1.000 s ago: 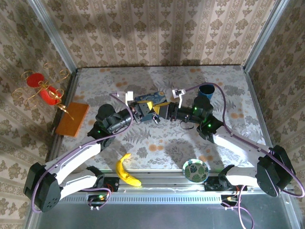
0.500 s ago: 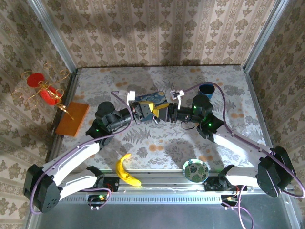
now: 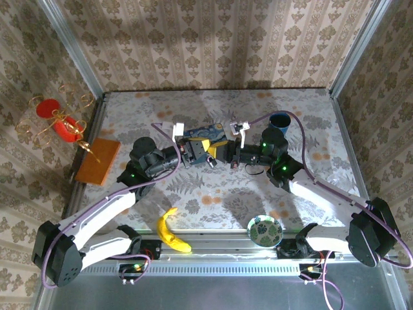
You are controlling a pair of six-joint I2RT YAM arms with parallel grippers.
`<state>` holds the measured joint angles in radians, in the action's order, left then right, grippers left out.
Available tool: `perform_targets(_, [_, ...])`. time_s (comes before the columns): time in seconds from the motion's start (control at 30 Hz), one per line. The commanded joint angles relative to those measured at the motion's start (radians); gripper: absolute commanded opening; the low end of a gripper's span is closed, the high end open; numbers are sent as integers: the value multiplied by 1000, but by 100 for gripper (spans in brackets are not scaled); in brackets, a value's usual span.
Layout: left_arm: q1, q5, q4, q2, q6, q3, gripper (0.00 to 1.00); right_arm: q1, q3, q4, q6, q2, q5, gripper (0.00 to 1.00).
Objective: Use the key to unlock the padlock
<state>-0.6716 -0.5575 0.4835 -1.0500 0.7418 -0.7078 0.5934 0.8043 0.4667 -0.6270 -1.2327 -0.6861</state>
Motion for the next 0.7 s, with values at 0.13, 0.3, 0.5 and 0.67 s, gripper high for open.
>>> perform_targets(0.13, [17, -1, 38, 10, 13, -18, 0, 4, 14, -4, 24, 17, -10, 12])
perform_targets(0.3, [18, -5, 42, 9, 16, -16, 0, 4, 9, -12, 29, 30, 1, 15])
perform_targets(0.5, [18, 2, 46, 10, 16, -9, 0, 3, 7, -15, 30, 39, 6, 19])
perform_targets(0.67, [21, 4, 50, 10, 17, -7, 0, 4, 6, -23, 35, 46, 6, 10])
